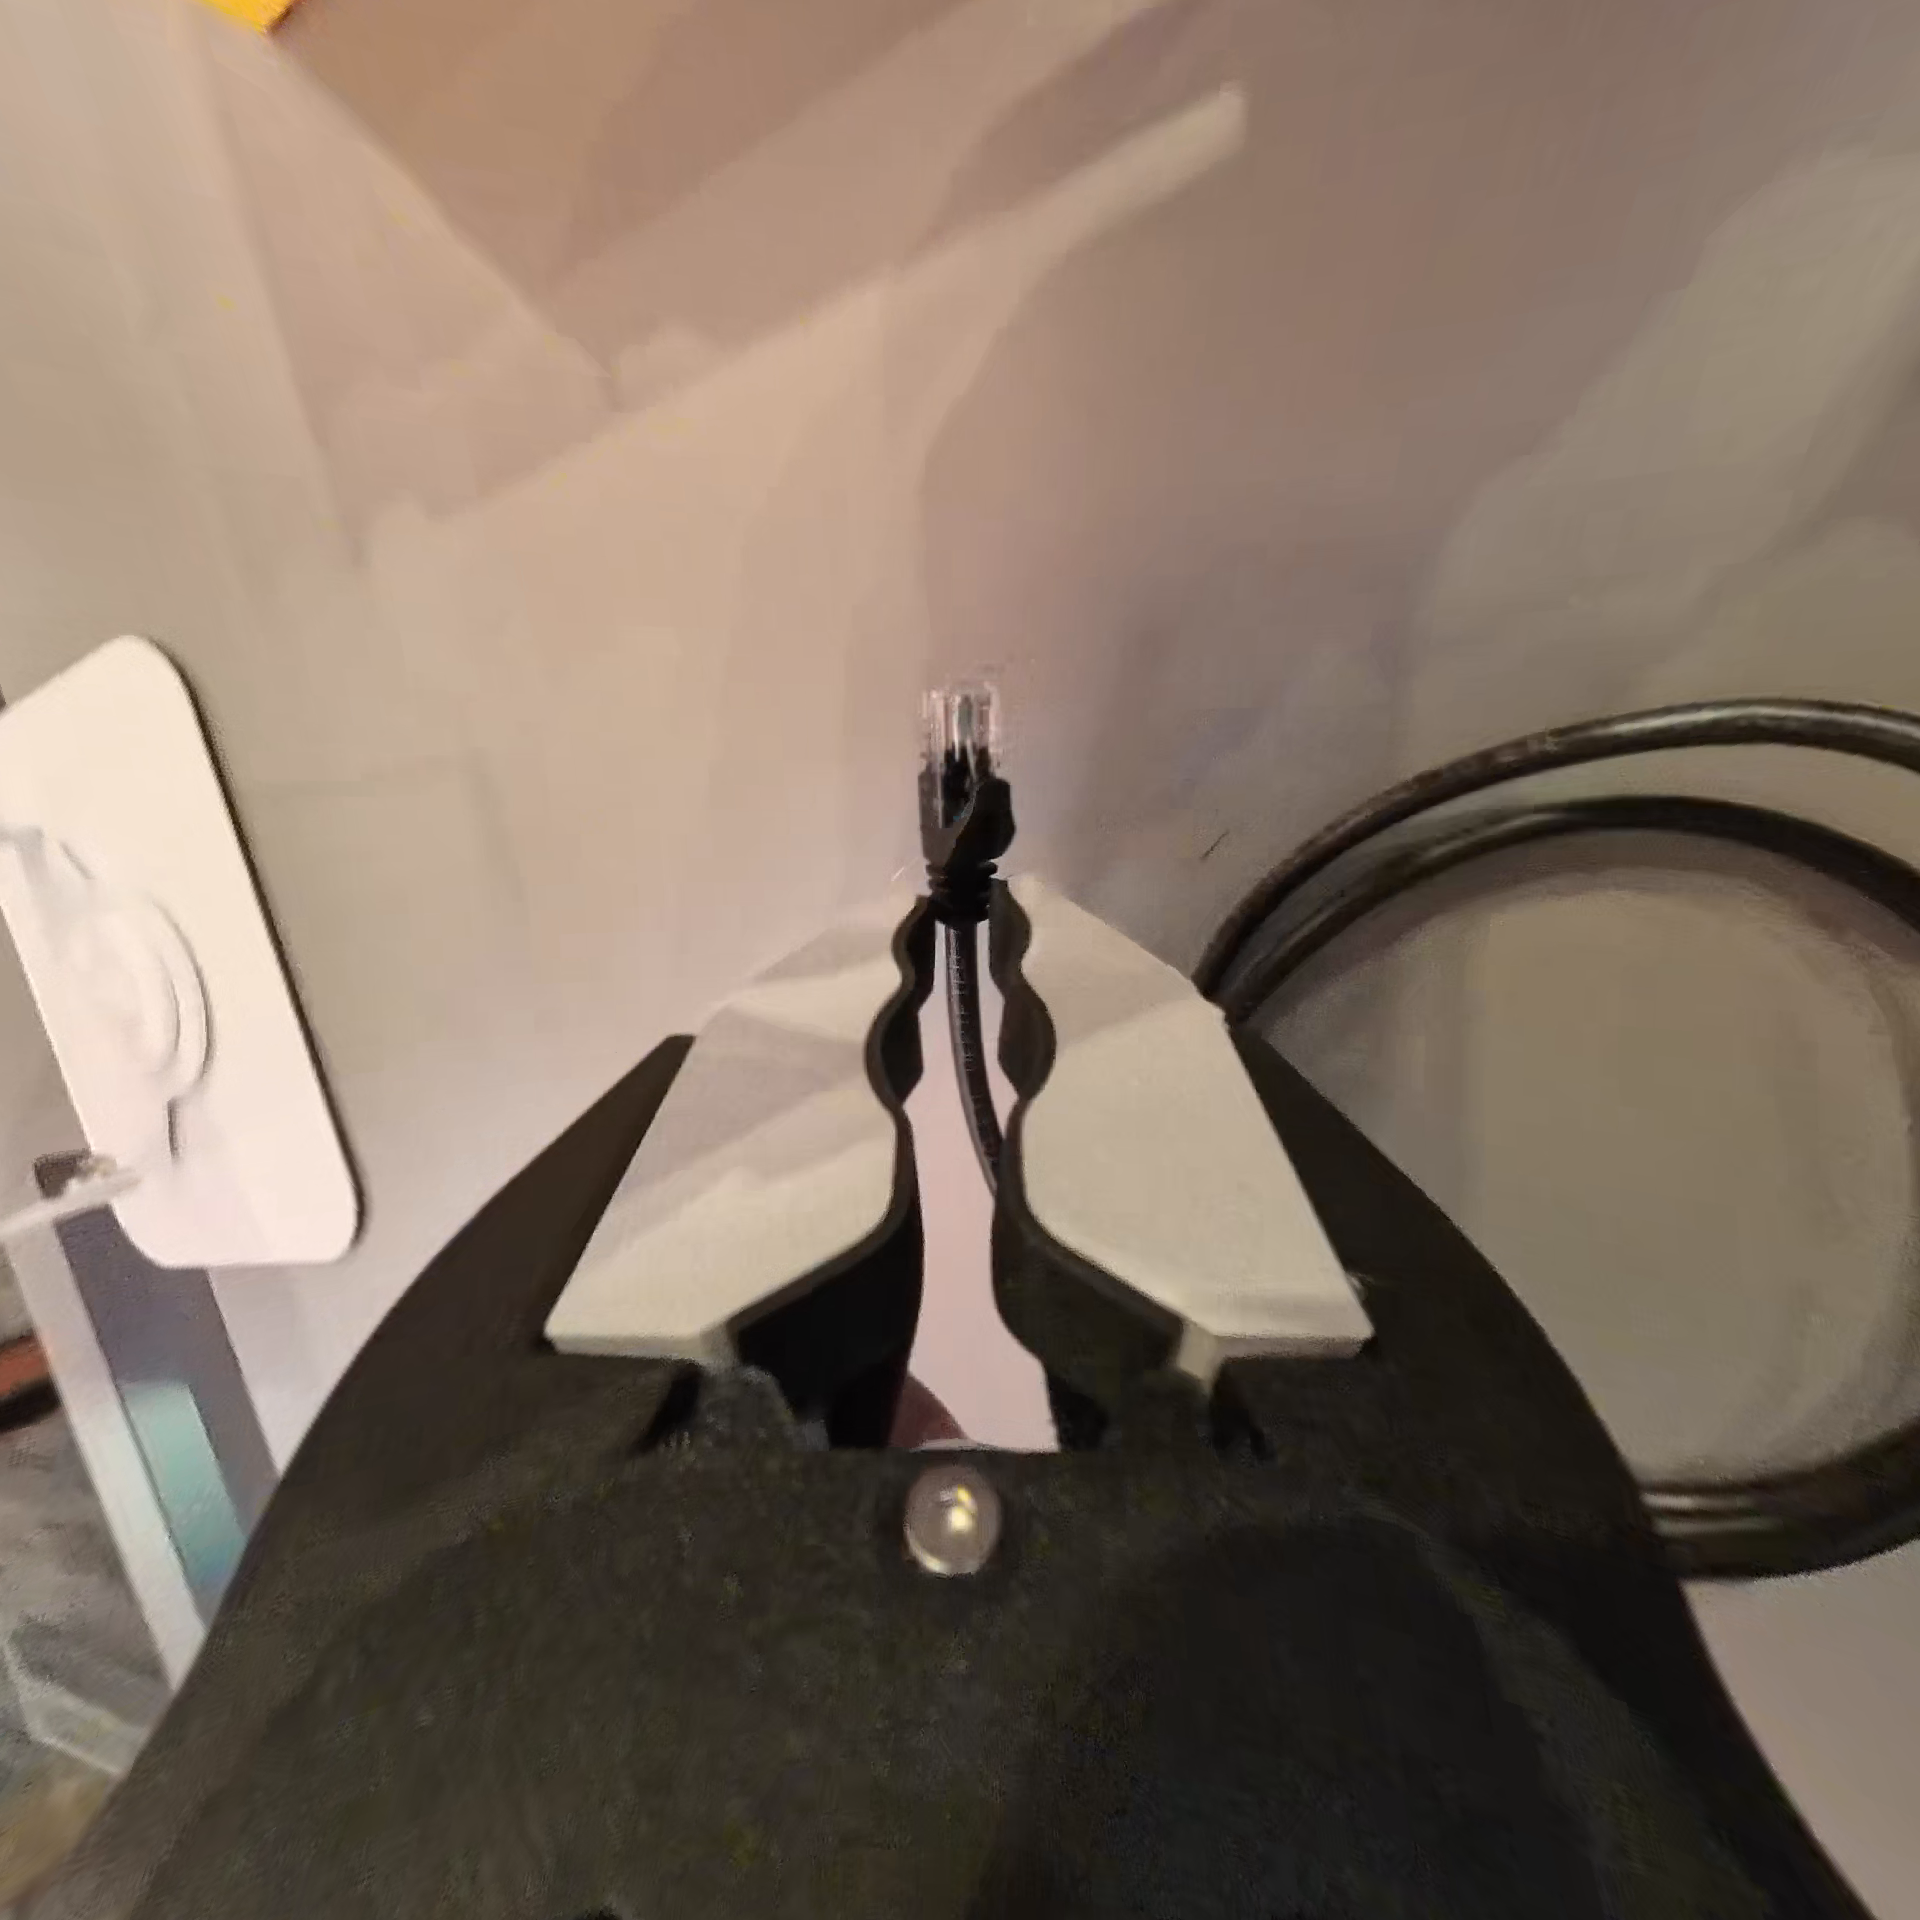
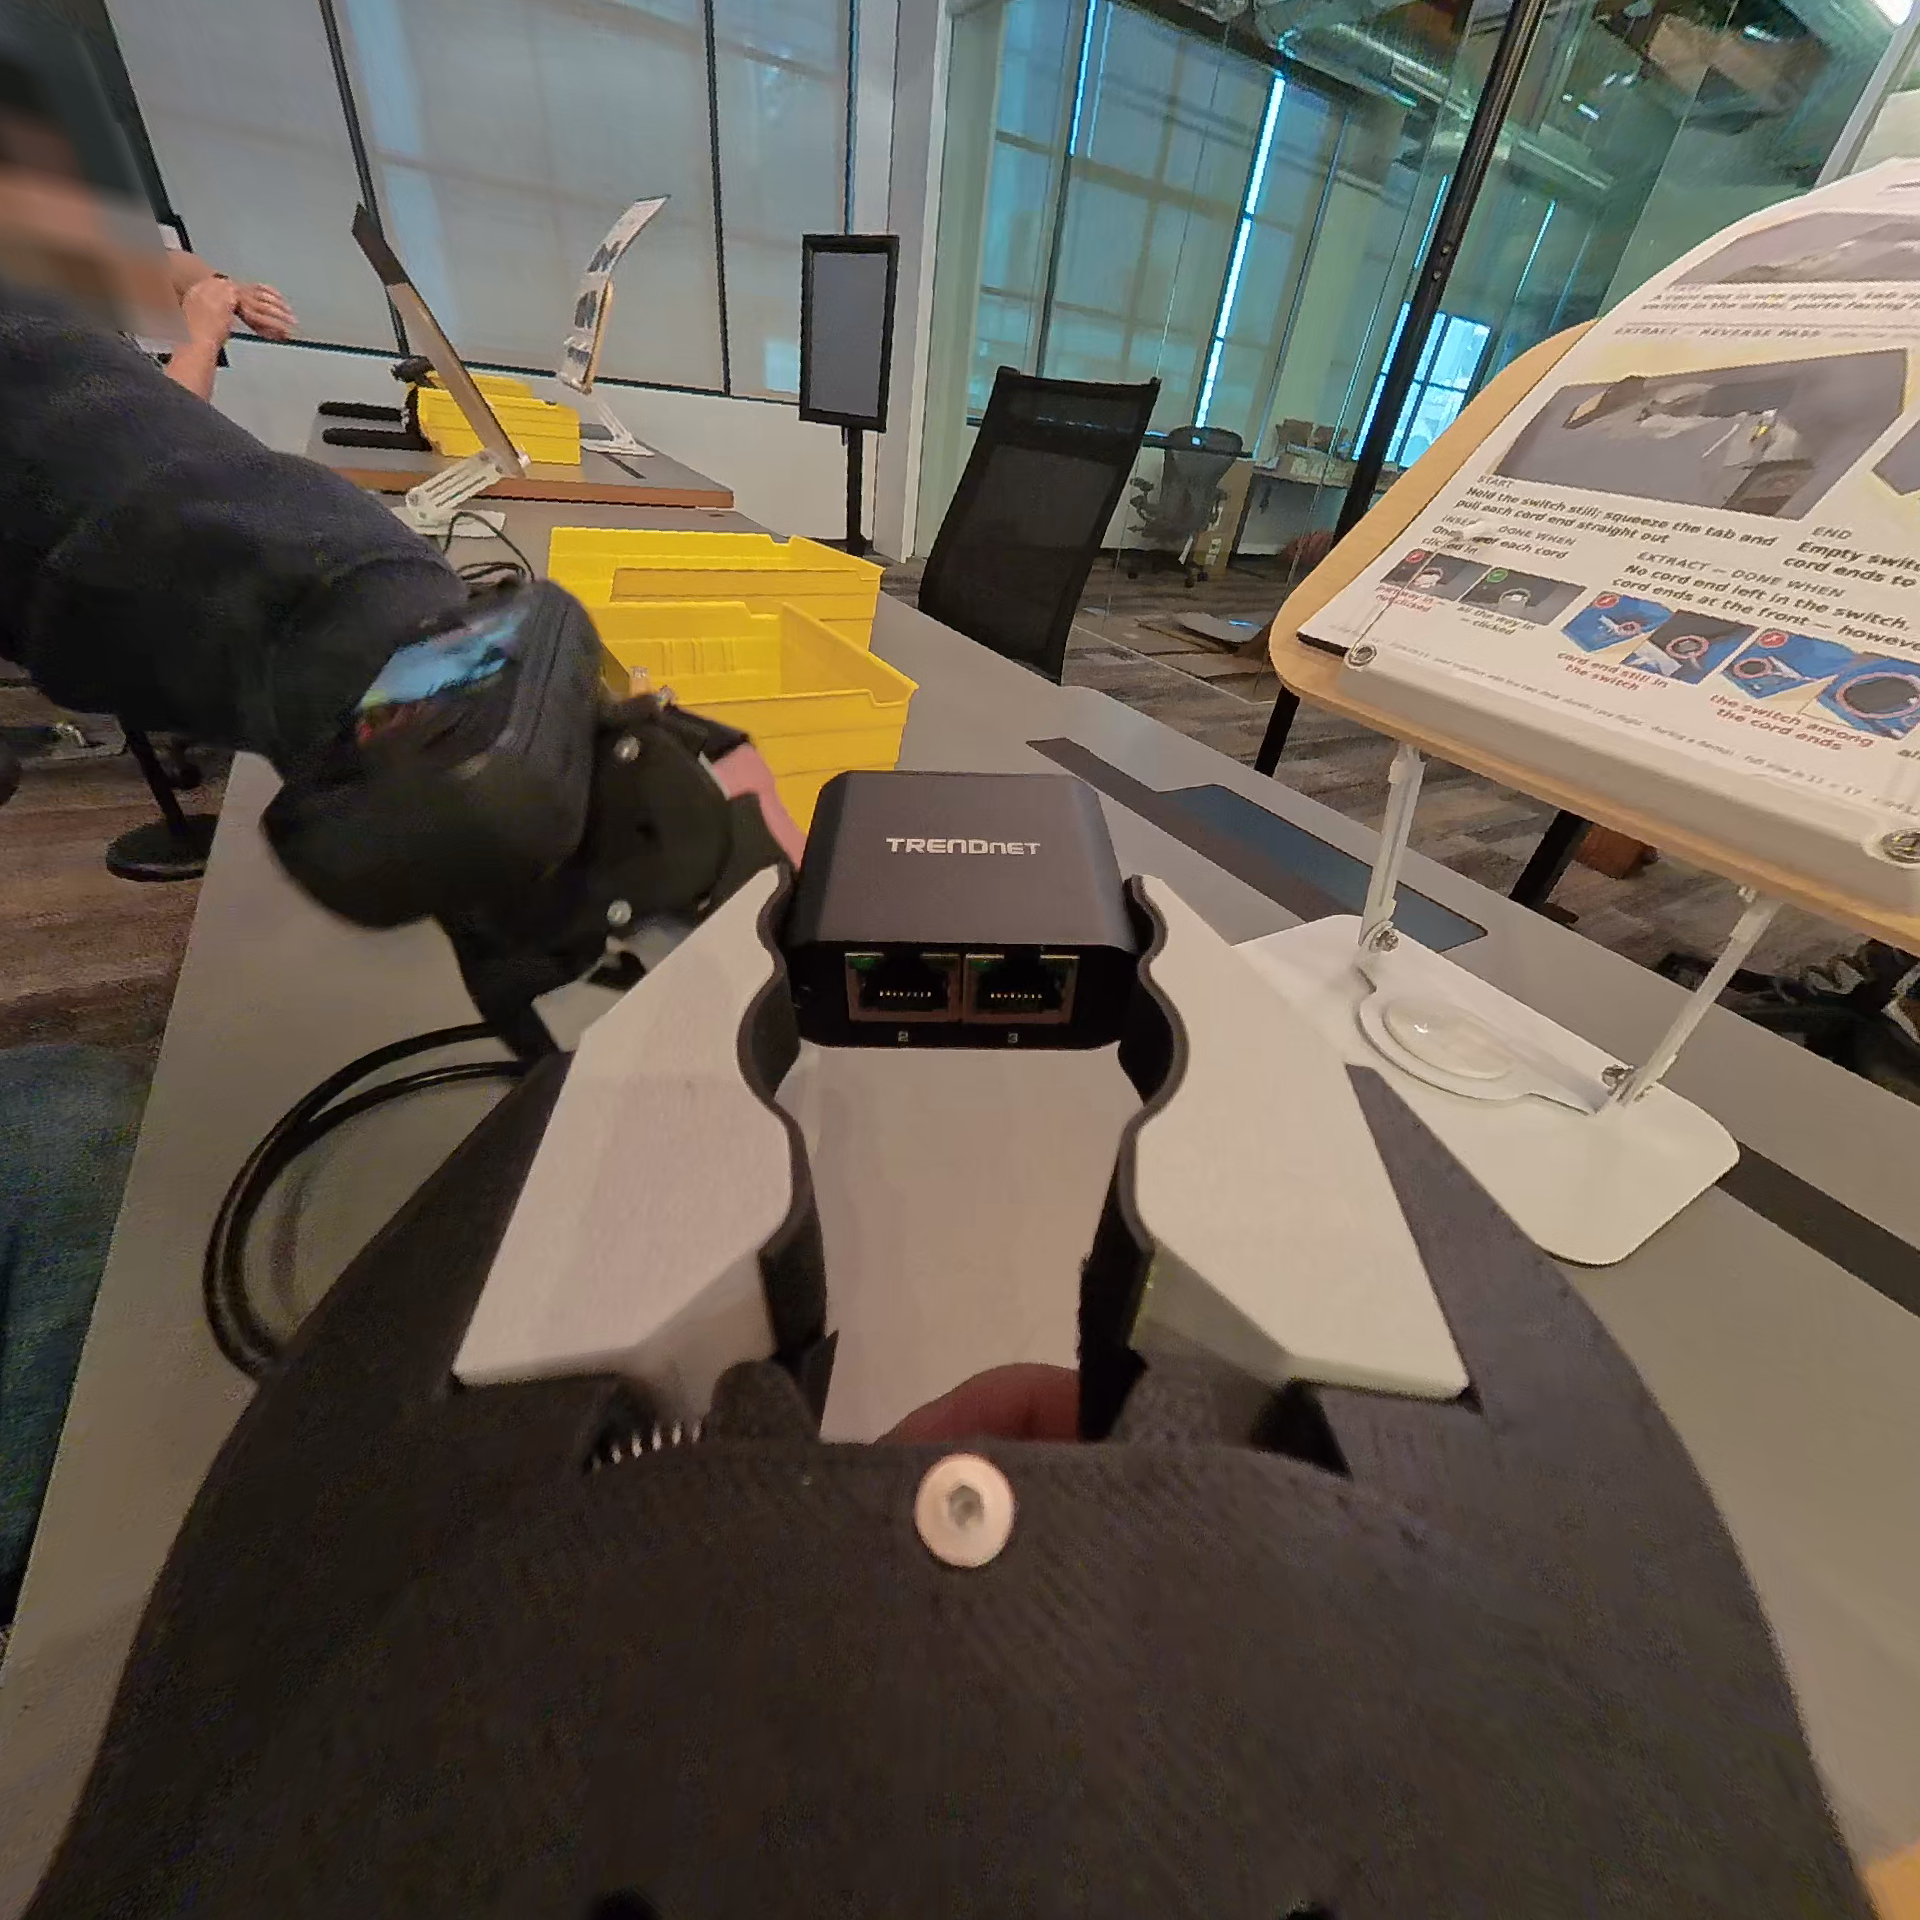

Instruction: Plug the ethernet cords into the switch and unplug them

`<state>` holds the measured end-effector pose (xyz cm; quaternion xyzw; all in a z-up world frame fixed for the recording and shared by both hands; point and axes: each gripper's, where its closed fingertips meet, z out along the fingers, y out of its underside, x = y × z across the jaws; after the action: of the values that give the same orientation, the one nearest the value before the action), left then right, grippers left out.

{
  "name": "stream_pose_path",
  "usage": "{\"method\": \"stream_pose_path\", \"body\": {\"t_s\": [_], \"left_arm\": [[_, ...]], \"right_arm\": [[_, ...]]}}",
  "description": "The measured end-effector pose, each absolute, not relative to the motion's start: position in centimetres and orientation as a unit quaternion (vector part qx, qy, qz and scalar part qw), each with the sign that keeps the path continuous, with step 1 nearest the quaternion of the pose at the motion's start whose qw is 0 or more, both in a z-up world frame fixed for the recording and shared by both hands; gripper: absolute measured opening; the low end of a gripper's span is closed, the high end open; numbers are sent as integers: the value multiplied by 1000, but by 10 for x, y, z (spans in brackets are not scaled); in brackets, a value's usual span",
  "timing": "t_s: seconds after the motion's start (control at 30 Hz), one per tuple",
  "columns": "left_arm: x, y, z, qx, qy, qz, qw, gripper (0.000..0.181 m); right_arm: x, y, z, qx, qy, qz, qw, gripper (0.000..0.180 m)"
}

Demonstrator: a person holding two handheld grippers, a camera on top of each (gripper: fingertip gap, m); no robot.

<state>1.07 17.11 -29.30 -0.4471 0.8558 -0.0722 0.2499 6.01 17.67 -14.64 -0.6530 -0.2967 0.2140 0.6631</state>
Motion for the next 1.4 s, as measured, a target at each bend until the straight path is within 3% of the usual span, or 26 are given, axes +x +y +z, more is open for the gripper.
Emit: {"method": "stream_pose_path", "body": {"t_s": [0.3,0.63,0.8,1.0,1.13,1.23,1.4], "left_arm": [[-7,199,-222,-540,789,-169,240,10],[-24,186,-187,-541,792,-252,129,9],[-23,193,-211,-544,801,-219,124,9],[-3,211,-295,-584,788,-138,140,10],[4,218,-314,-581,781,-87,210,12],[6,218,-312,-554,783,-55,278,27],[7,217,-320,-463,818,26,339,19]], "right_arm": [[52,173,-148,-639,-294,261,661,61],[34,167,-152,-622,-336,284,648,61],[29,172,-164,-636,-345,271,635,61],[34,174,-168,-644,-338,265,633,61],[38,173,-168,-646,-336,257,635,61],[43,174,-167,-647,-329,255,638,61],[43,174,-165,-644,-325,260,642,61]]}}
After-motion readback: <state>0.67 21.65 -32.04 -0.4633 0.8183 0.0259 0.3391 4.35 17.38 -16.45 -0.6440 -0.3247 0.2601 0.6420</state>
